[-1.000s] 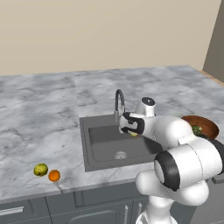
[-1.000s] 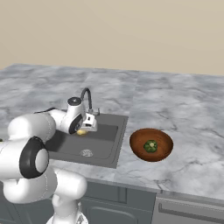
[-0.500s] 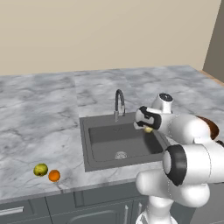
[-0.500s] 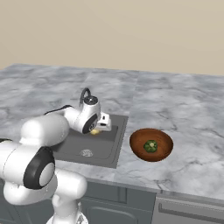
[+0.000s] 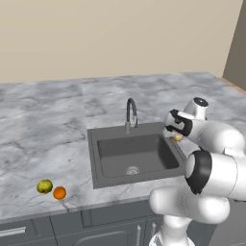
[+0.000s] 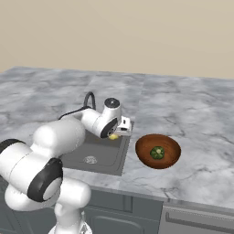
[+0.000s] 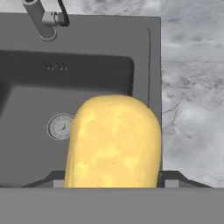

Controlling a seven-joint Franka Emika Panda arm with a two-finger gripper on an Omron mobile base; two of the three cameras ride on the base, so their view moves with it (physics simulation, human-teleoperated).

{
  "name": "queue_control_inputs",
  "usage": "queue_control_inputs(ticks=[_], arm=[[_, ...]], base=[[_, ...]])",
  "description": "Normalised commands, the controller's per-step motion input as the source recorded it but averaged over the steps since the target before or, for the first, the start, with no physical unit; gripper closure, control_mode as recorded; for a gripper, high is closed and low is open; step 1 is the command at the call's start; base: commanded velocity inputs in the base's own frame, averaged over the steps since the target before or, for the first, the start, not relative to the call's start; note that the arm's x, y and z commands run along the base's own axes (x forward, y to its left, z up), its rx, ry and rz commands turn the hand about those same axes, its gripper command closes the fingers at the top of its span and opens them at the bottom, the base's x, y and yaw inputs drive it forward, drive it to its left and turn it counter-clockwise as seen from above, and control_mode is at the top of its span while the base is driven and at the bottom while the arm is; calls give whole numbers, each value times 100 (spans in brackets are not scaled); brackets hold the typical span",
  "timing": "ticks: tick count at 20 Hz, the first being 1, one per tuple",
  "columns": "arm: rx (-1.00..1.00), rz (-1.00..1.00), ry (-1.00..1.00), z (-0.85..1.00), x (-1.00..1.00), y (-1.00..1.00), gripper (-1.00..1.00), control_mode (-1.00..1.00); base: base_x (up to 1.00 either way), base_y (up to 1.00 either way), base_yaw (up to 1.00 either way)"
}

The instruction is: There is a mixed pile of frozen fruits and vegetables on the counter. Locate all the frozen vegetables and place the items in a bowl on the counter. Take all the frozen fruits and defrost them in a running sink.

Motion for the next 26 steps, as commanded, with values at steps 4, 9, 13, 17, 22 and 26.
queue_control_inputs(ticks=[4, 9, 13, 17, 22, 26], arm=[[0, 0, 0, 14, 0, -67, 100, -100], [0, 0, 0, 12, 0, -67, 100, -100], [0, 0, 0, 6, 0, -67, 100, -100], [0, 0, 0, 13, 0, -66, 100, -100], [0, 0, 0, 2, 0, -63, 100, -100], [0, 0, 0, 0, 0, -47, 100, -100]], base=[[0, 0, 0], [0, 0, 0], [0, 0, 0], [0, 0, 0], [0, 0, 0], [0, 0, 0]])
